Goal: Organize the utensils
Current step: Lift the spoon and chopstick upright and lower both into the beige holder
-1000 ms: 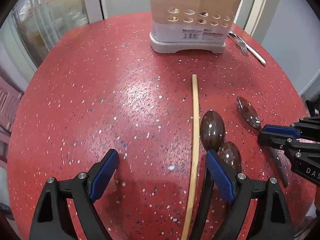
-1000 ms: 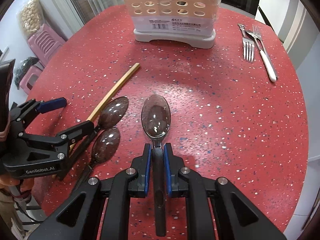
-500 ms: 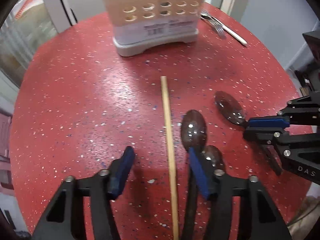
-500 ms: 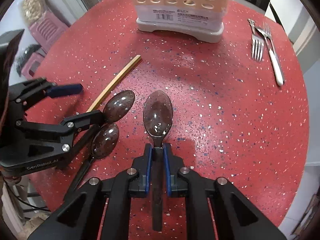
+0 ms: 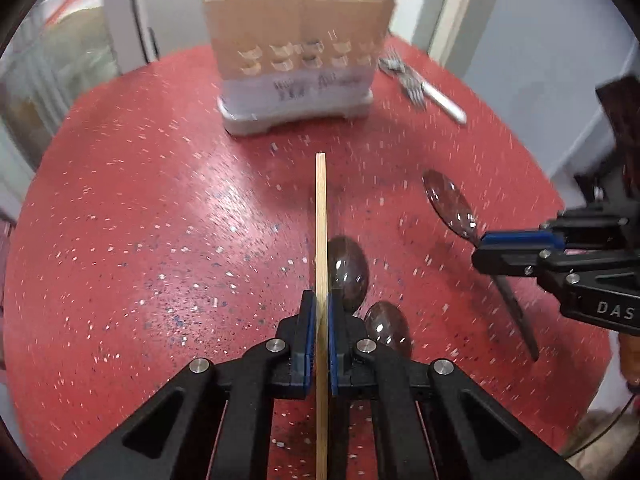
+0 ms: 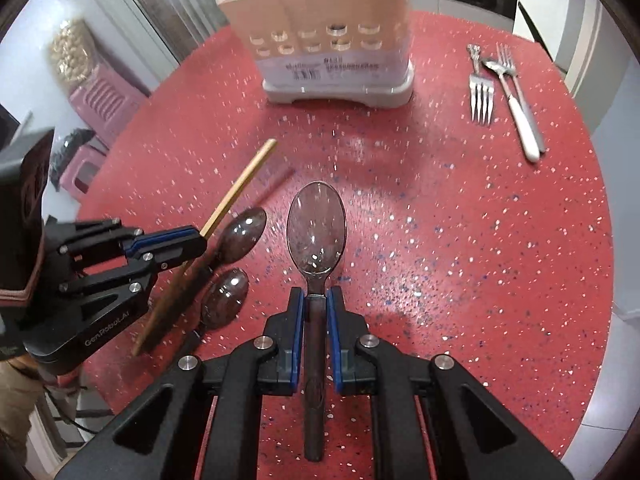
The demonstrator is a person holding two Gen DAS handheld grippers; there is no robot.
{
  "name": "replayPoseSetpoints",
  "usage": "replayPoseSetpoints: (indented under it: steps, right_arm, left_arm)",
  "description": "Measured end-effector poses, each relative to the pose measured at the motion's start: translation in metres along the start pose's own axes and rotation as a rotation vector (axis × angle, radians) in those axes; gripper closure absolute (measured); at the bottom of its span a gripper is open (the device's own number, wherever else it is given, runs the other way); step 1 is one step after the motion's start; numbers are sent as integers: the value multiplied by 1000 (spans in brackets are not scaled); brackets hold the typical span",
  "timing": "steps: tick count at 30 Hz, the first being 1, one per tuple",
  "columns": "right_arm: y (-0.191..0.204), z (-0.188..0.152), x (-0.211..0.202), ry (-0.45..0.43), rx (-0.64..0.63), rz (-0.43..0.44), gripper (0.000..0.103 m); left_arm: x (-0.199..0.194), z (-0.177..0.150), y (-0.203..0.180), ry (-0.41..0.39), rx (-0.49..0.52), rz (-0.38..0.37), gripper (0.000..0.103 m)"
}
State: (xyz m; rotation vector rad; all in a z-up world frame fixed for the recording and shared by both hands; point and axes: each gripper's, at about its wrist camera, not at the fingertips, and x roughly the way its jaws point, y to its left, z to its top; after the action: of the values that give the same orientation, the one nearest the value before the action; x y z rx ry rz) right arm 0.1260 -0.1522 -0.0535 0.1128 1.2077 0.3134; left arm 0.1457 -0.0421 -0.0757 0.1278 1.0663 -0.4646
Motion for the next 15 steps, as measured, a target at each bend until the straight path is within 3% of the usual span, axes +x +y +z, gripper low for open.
replayPoseSetpoints:
  steps: [15]
  right_arm:
    - [-2,22,-71,-275,34,84,91]
  left_arm:
    - [-96,24,11,-379,-156,24,74]
